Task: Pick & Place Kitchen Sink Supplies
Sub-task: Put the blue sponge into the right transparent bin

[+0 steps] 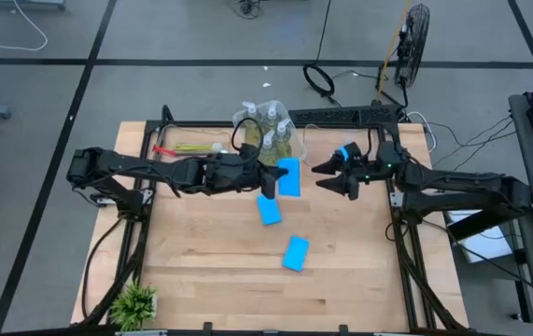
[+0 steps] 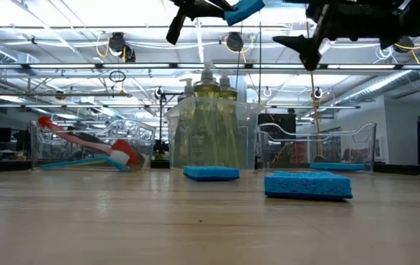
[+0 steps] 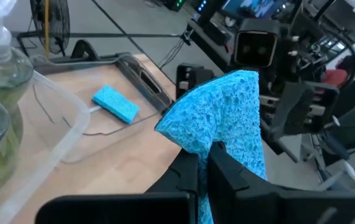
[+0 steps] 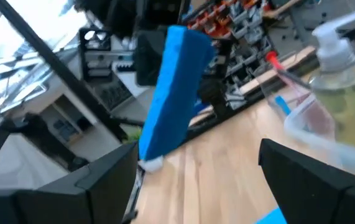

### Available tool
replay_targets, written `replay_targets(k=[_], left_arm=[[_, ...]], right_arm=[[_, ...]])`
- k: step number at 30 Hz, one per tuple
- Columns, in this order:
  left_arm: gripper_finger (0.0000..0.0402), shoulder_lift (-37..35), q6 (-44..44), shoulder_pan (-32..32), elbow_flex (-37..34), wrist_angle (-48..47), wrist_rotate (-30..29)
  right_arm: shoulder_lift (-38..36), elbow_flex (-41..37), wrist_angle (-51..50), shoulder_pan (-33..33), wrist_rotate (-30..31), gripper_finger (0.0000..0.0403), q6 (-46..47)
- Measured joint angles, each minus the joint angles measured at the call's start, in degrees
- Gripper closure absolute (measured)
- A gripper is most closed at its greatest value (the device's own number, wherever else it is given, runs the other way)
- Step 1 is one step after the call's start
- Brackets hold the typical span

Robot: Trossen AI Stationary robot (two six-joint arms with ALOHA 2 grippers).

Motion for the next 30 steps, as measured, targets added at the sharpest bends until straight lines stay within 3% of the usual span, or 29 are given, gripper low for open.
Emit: replay_targets(k=[19,30], left_arm=[[0.0392,0.00,1.26,0.11,-0.02,-2.18,-4.82],[0.0392,0.00,-0.27,0.28,-0.02,-5.82,-7.87]], right_arm=[[16.20,0.15,22.53,0.09,2.55,0.0090,8.80],[21.21,8.50,10.79,2.89,5.39,0.0090,3.19]])
